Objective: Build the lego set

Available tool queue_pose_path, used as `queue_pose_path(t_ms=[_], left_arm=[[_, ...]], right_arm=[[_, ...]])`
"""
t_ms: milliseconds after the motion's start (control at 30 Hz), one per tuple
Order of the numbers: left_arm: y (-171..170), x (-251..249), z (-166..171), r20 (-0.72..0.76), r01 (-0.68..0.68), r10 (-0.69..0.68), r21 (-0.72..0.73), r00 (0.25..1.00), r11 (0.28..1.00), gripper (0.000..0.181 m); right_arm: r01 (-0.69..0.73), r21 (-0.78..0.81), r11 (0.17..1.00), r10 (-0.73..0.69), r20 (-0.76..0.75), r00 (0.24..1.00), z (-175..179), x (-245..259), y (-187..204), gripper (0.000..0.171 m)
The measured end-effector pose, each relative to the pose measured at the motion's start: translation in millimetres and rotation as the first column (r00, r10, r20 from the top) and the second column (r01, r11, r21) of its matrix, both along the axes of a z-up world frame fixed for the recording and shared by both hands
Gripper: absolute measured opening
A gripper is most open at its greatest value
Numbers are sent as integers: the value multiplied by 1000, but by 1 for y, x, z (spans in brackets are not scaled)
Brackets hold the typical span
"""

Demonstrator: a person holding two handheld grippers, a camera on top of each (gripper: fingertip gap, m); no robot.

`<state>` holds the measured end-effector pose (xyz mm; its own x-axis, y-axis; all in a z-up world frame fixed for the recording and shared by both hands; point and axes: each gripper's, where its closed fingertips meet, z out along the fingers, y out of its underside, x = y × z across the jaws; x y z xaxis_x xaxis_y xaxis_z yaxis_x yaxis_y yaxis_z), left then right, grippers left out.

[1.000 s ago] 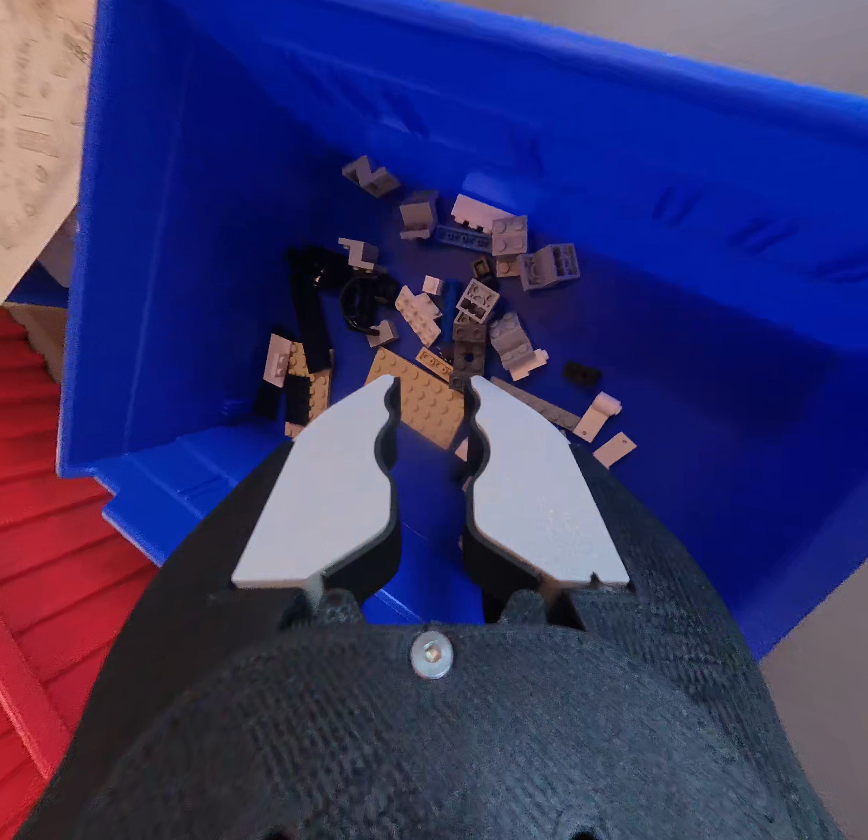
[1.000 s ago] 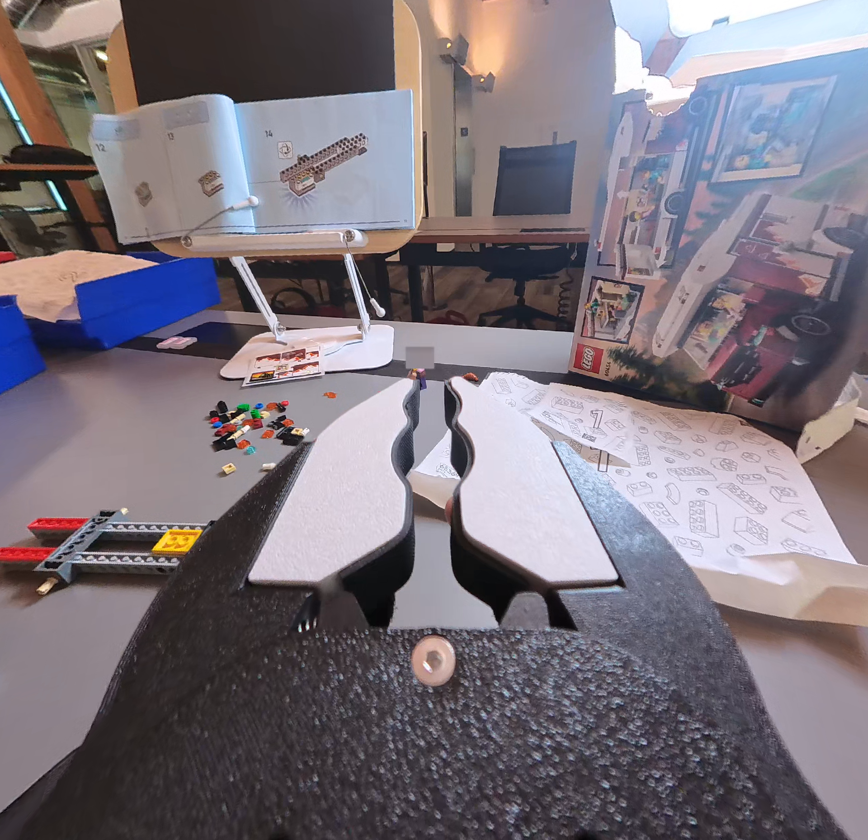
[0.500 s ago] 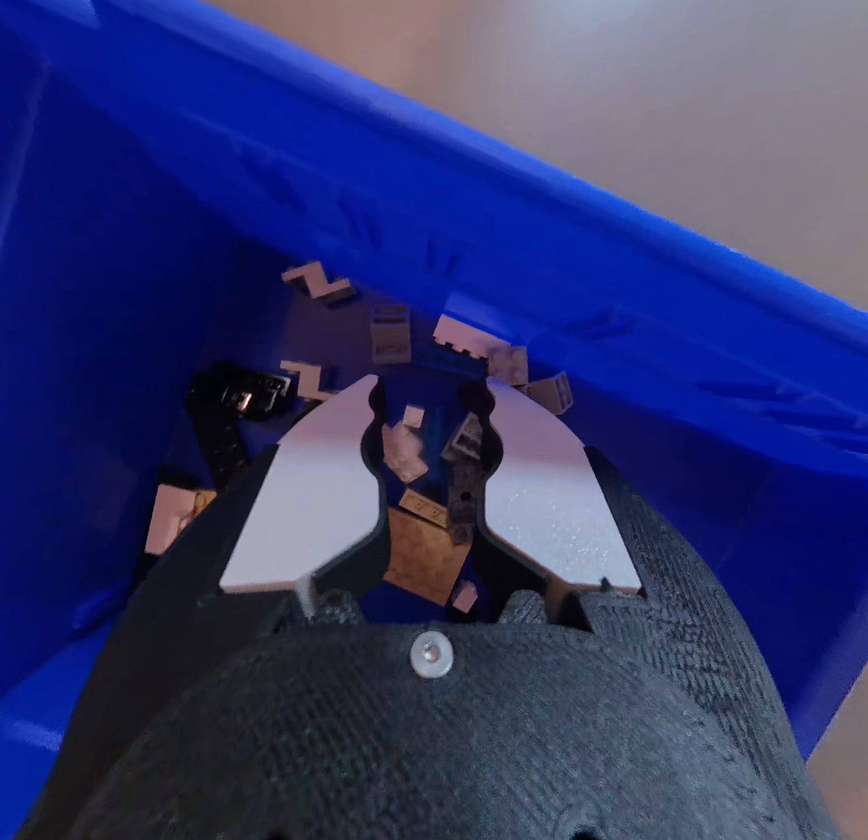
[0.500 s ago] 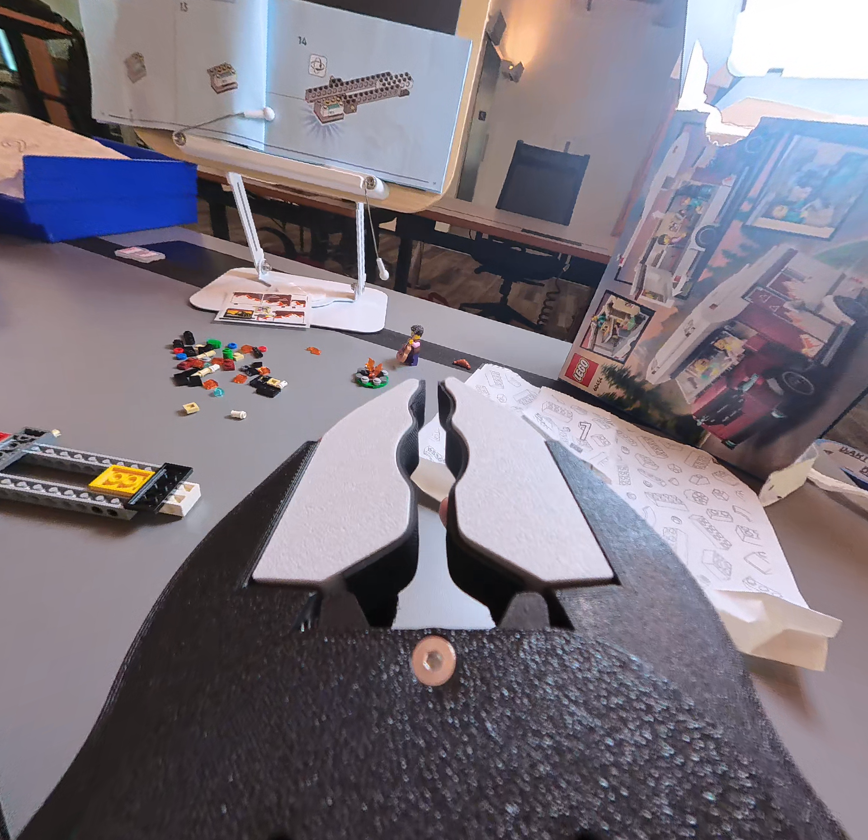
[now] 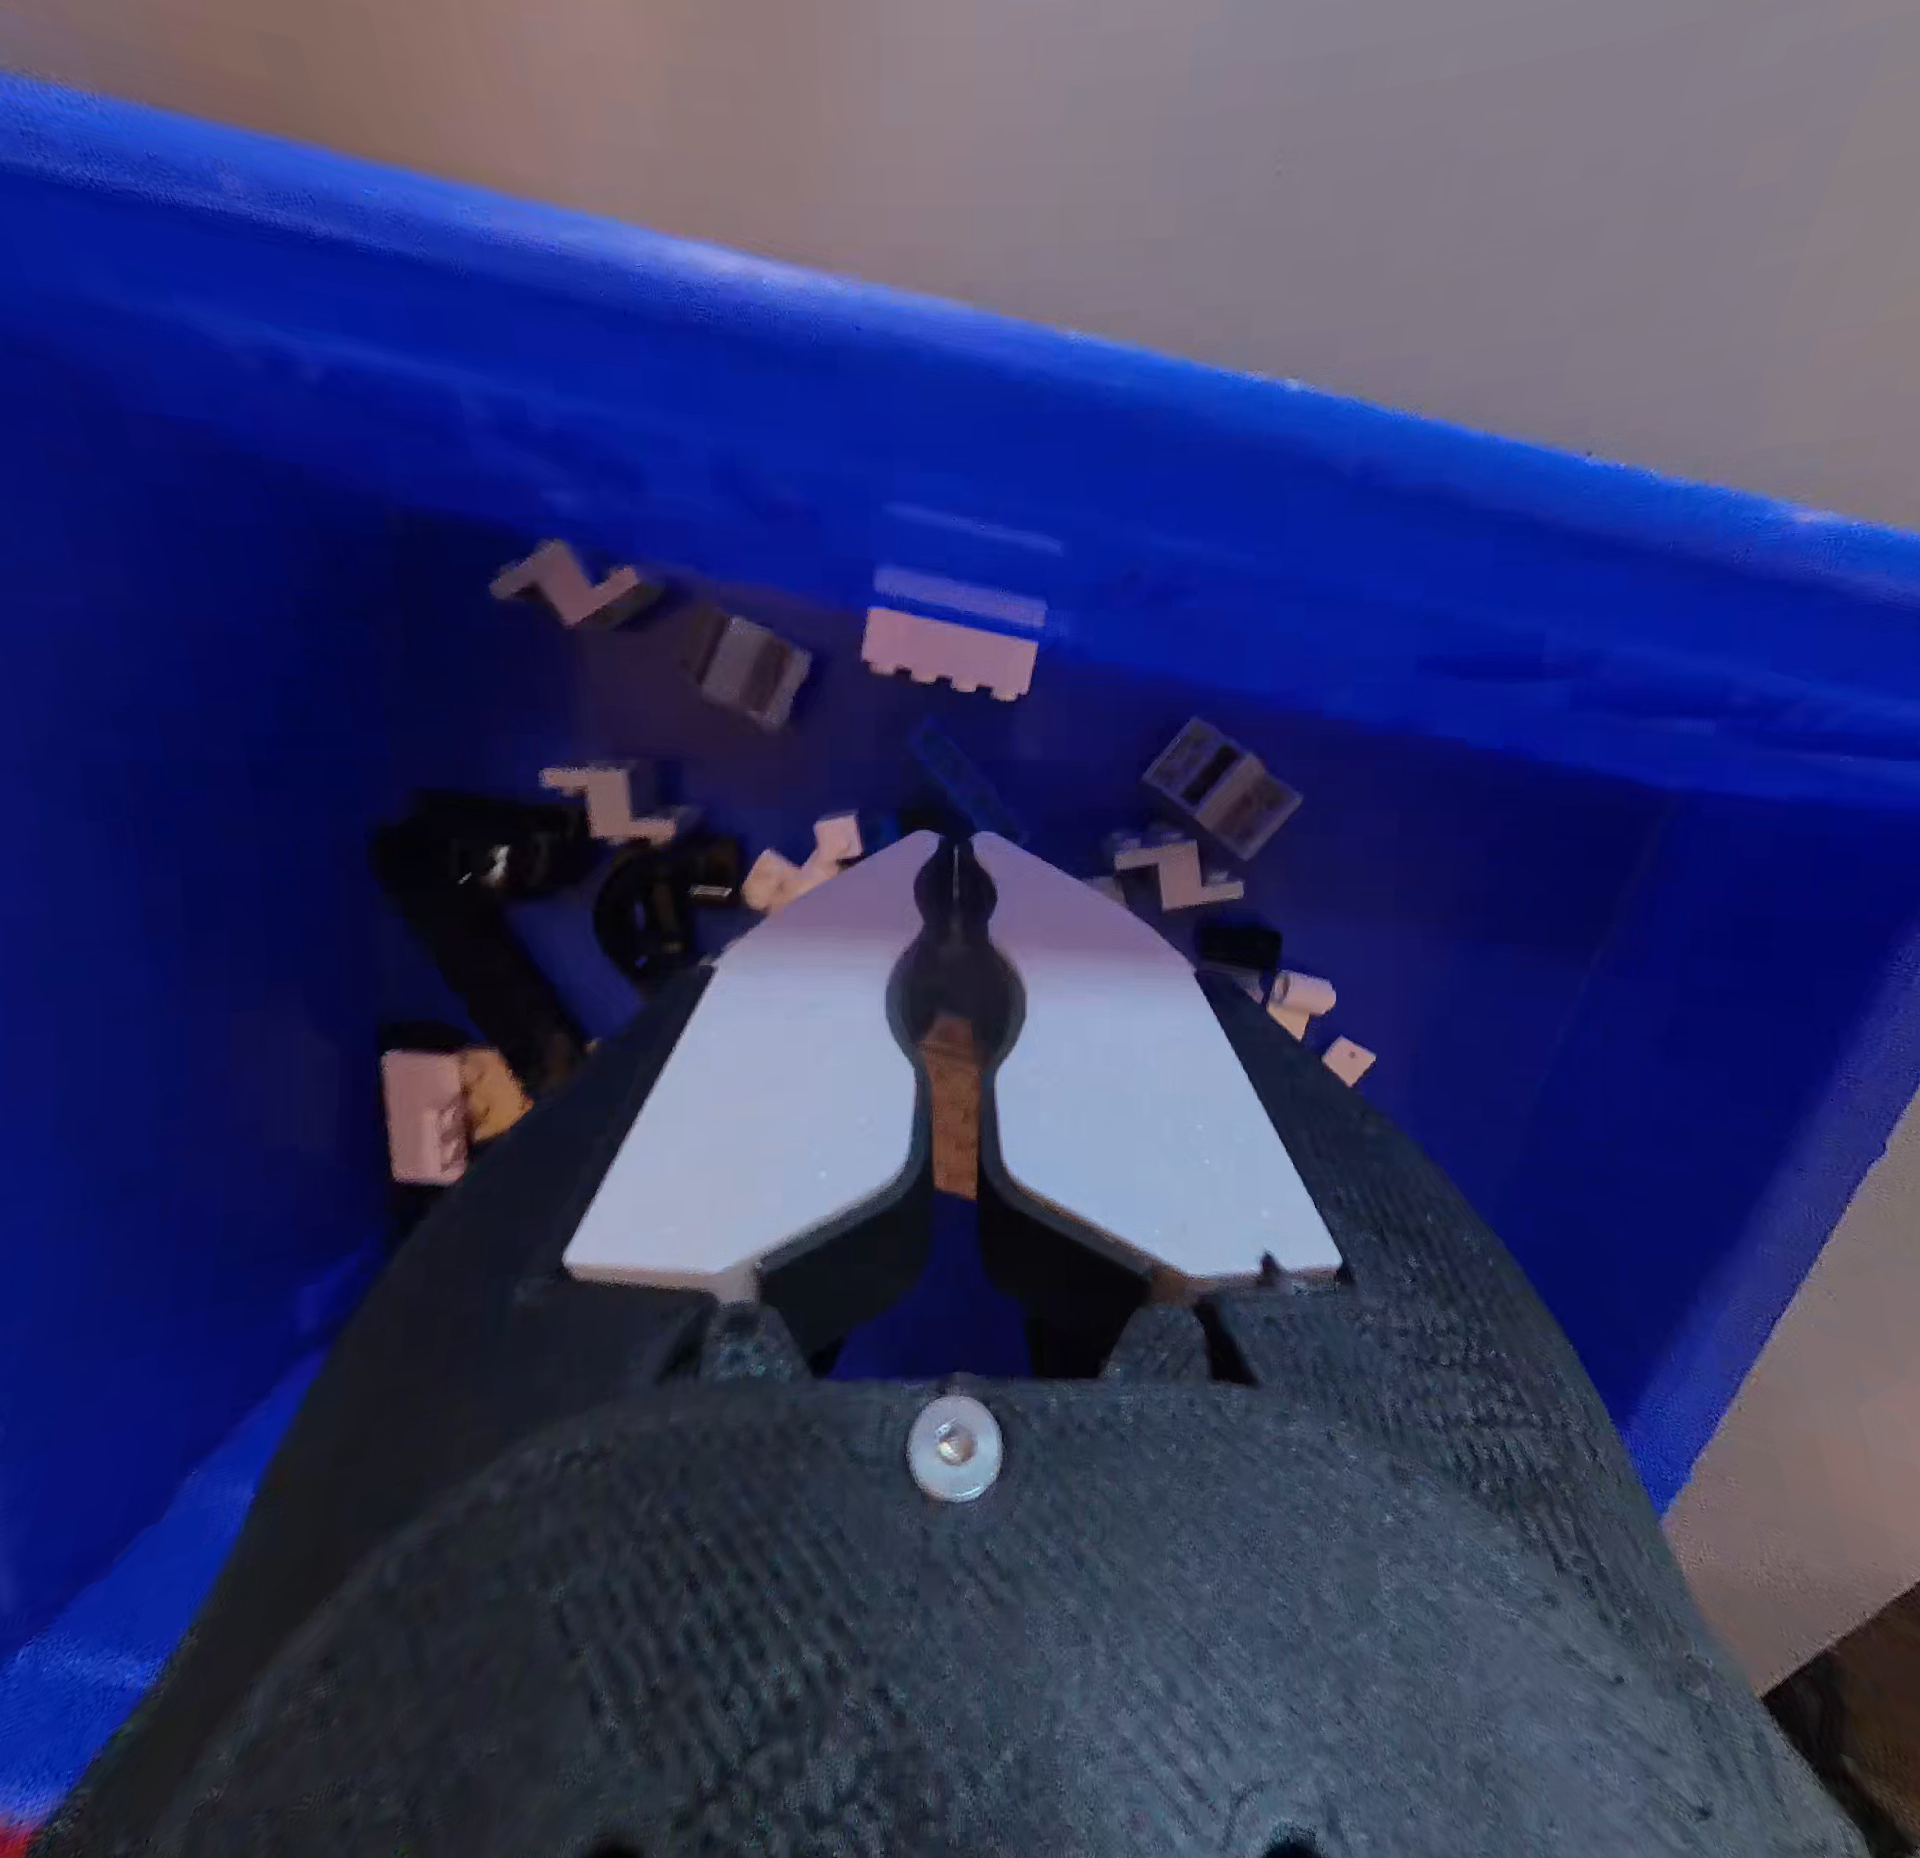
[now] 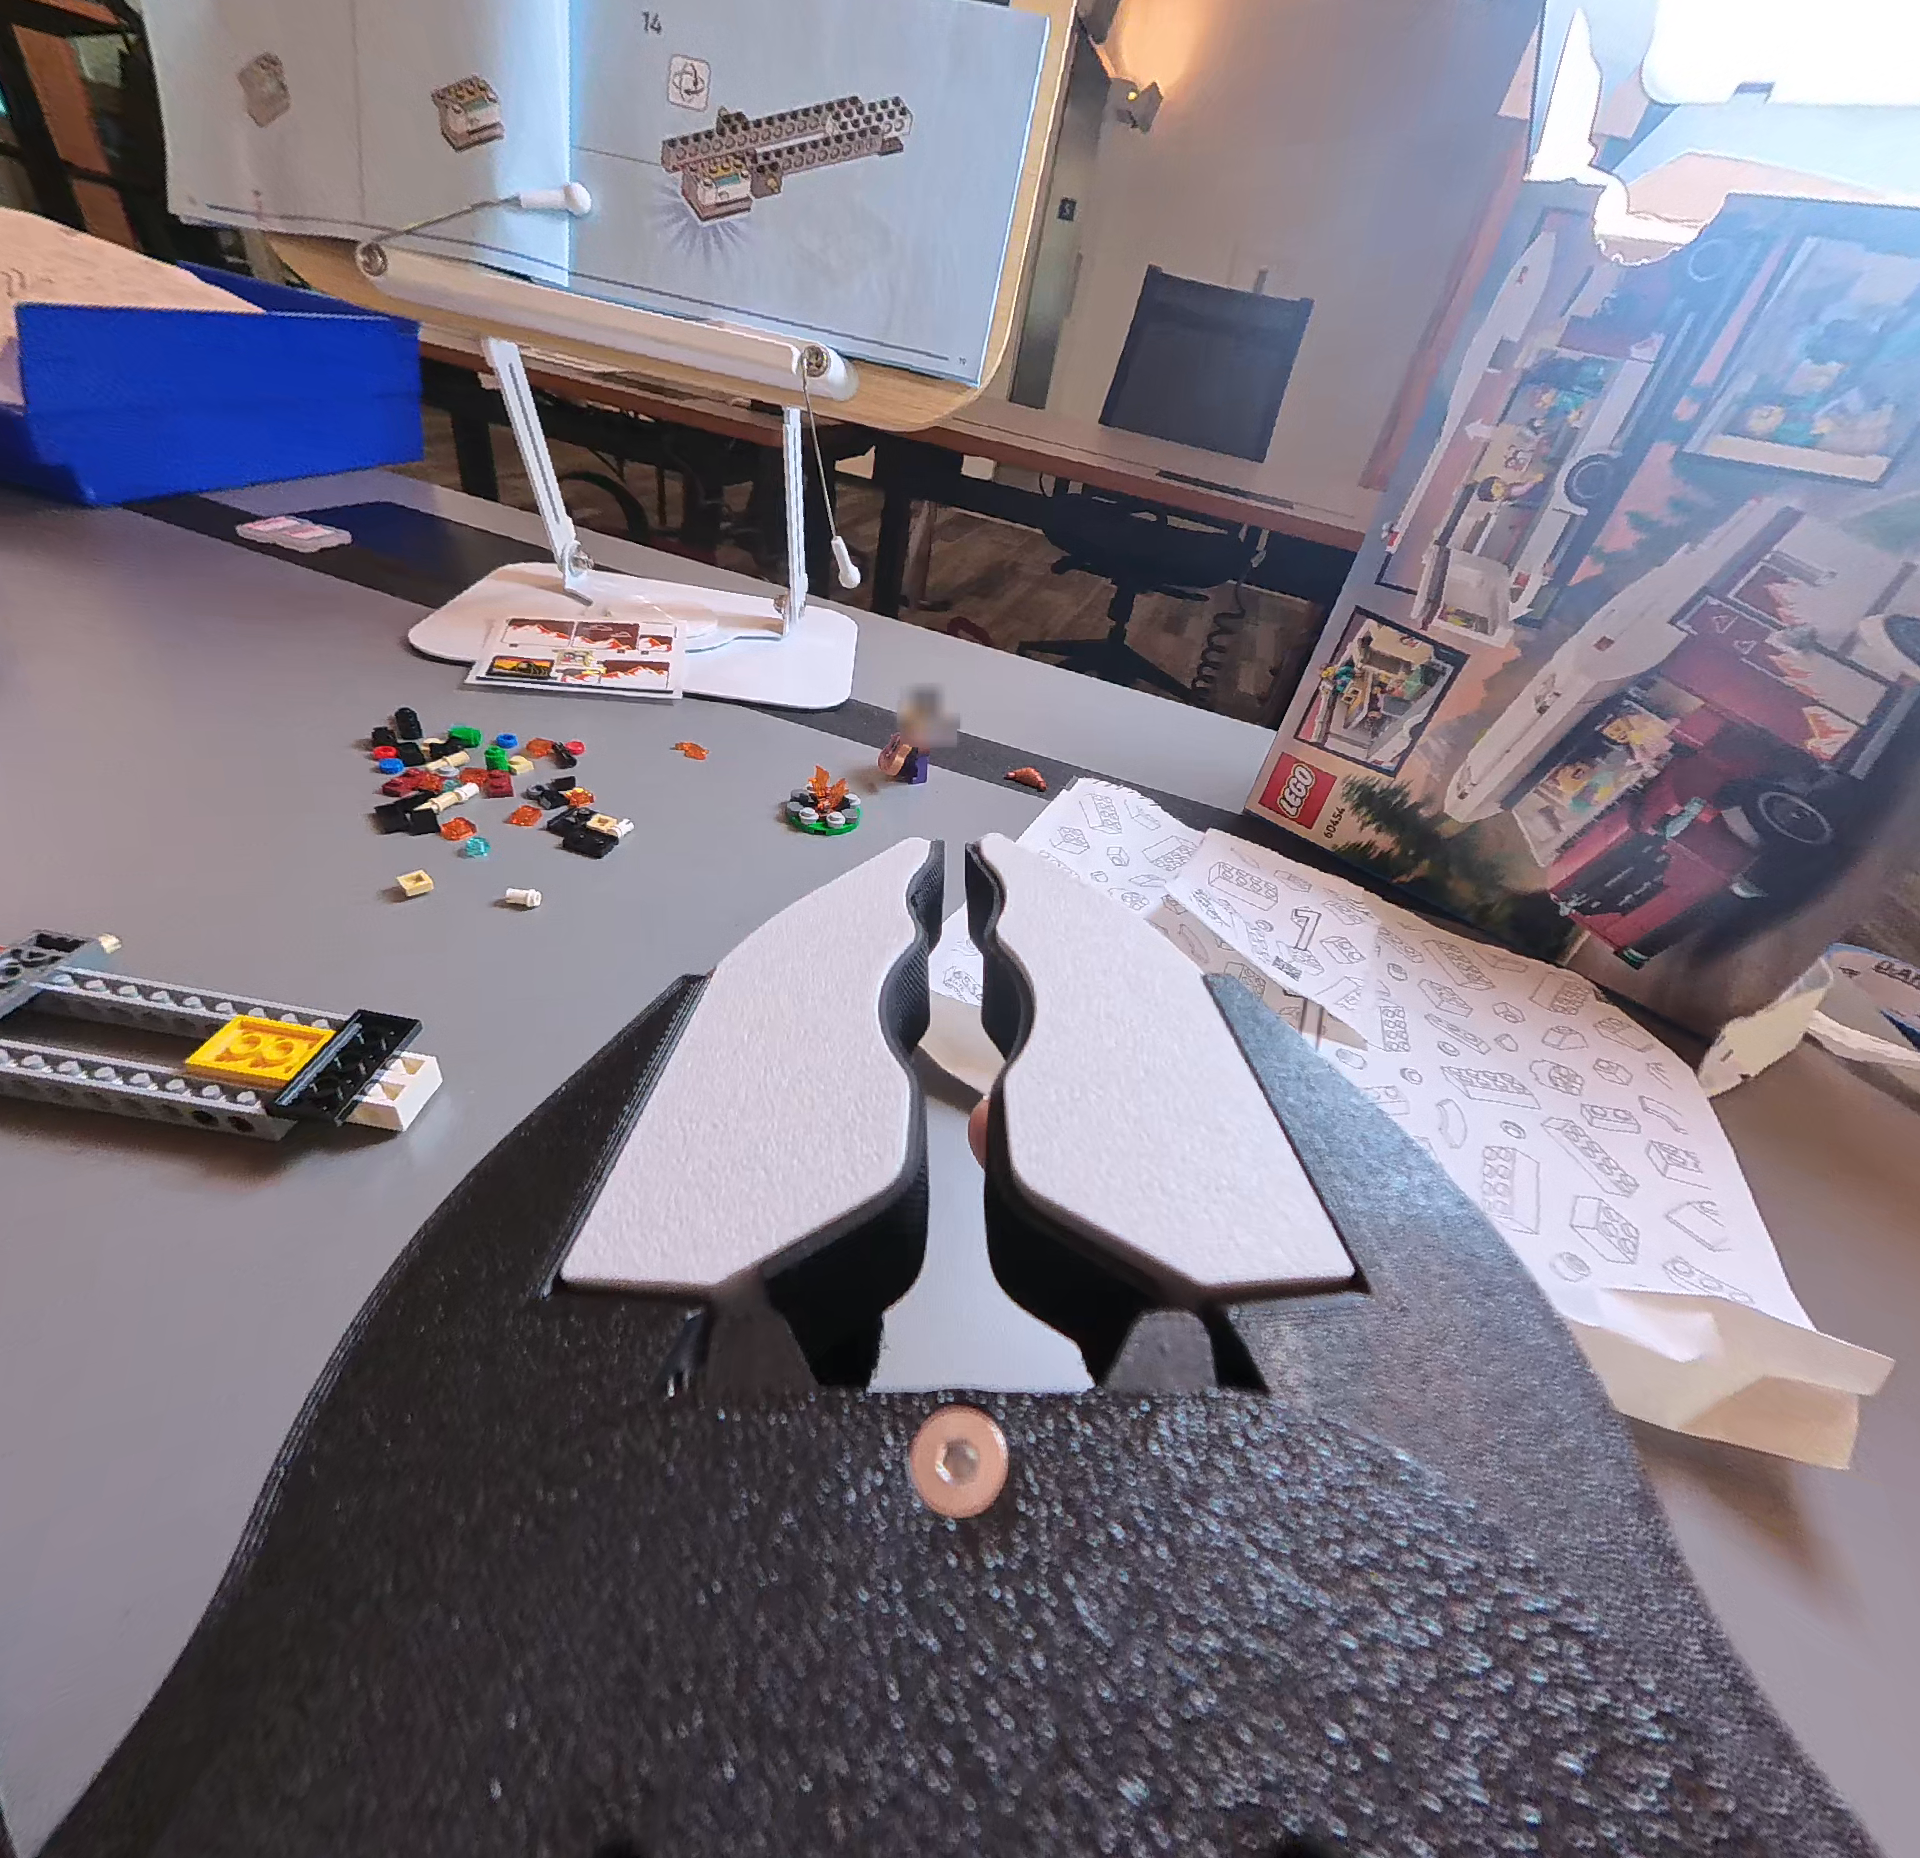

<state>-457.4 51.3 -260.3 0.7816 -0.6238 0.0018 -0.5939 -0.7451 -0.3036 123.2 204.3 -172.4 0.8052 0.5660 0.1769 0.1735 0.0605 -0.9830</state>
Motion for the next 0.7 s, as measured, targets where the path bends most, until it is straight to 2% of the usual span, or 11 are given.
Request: queue_pose_path(t_ms=[200,267,433,700], left_arm=[[0,-57,58,-48,-193,208,217,977,957,19],[-6,-75,66,-90,-230,256,230,962,945,24],[-19,-94,55,-216,-227,263,174,940,958,33],[-2,-118,16,-403,-190,212,93,890,977,30]], right_arm=[[-21,-17,1000,21,-9,1000,-1,-3,-1,3],[-28,-14,999,28,-9,1000,-1,-5,-2,3],[-37,-10,999,37,-2,999,0,-7,-4,3],[-42,-18,999,42,4,999,-2,-8,-5,3]])
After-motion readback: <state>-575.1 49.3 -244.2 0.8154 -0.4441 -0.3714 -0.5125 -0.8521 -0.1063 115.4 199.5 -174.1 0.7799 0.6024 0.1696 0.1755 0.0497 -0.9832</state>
